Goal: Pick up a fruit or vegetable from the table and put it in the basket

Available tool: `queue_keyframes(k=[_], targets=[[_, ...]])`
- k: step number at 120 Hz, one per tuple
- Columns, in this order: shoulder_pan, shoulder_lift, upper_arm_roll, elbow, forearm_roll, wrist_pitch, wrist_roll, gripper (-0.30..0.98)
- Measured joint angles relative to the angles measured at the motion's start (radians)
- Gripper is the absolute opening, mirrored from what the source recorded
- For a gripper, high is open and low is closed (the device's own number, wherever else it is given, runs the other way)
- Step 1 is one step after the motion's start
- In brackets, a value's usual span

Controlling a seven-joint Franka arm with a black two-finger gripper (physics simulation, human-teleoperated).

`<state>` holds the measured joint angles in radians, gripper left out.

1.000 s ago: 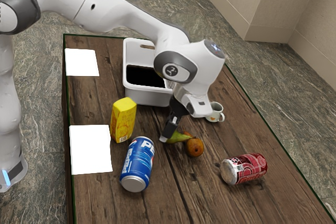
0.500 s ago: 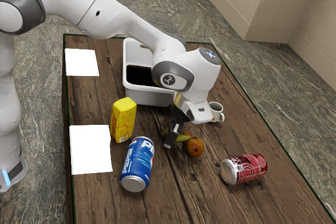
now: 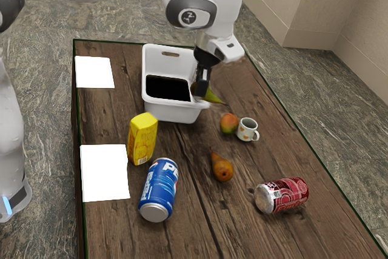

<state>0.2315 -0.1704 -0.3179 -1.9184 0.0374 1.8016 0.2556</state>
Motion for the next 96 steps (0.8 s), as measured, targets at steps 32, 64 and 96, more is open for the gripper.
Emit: queue_keyframes(k=[32, 64, 96], targets=[[0.201, -0.047, 0.099, 0.017, 0.0, -0.114, 0.02, 0.25], [0.315, -0.011, 0.1, 0.008, -0.008, -0.148, 0.05, 0.42], [0.323, 0.059, -0.025, 0.138, -0.027, -0.159, 0.061, 0.65]])
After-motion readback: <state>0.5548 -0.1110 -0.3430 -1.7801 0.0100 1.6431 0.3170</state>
